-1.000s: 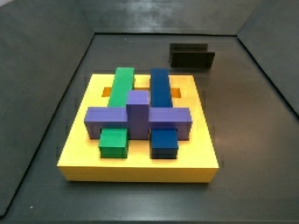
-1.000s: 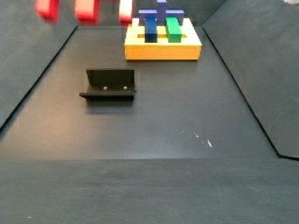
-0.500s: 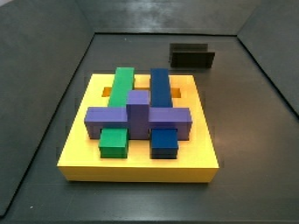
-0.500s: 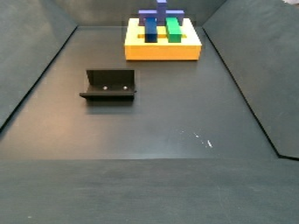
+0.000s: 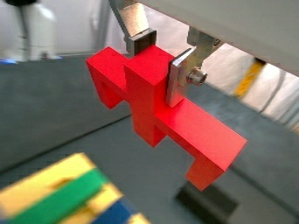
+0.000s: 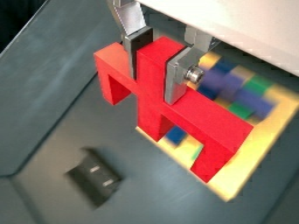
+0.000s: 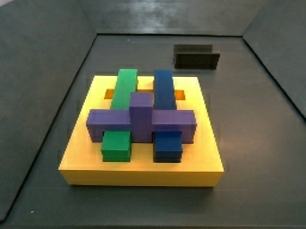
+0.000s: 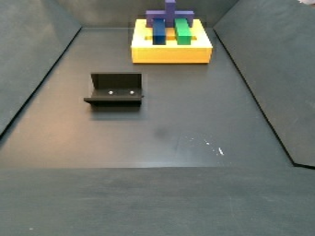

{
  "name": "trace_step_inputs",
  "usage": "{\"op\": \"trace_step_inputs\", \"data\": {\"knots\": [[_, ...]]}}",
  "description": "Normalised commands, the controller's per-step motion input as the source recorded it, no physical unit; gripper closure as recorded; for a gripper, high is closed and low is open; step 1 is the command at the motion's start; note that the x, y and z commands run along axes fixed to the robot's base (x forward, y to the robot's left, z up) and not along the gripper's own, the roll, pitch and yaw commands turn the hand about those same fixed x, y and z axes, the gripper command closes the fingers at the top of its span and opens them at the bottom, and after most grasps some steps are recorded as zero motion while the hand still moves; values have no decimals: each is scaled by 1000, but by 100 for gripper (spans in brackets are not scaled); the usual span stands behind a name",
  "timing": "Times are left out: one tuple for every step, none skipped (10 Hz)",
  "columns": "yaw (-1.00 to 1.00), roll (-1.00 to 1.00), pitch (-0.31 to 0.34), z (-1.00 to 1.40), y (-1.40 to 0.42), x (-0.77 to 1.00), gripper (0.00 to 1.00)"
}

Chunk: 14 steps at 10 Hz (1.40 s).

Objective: Pick up the red object. Move up. Place the red object on the fixture. Regrasp the red object. Move to above the board. Insert the red object.
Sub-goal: Move to above the board, then insert the red object.

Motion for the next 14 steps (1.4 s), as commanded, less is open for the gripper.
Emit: {"op": "trace_step_inputs", "data": {"knots": [[34,-1000,108,50,-308,-308,100],[36,-1000,99,23,-103,-115,100],[38,-1000,76,30,-80,-107,100],[33,-774,24,1,-9,-97,100],[21,-637,0,6,9,-83,100],[10,-388,-25,1,9,-72,100],[4,-262,-32,-3,7,-49,100],[0,0,-19,0,0,0,100],[0,-23,0,-6,0,0,100],[-34,-130,-54,-460,220,191,100],[-169,-141,-223,-591,269,151,100],[-126,-189,-229,-543,317,223,100],[-157,-239,-249,-474,283,229,100],[-146,-249,-259,-451,269,237,100]]}}
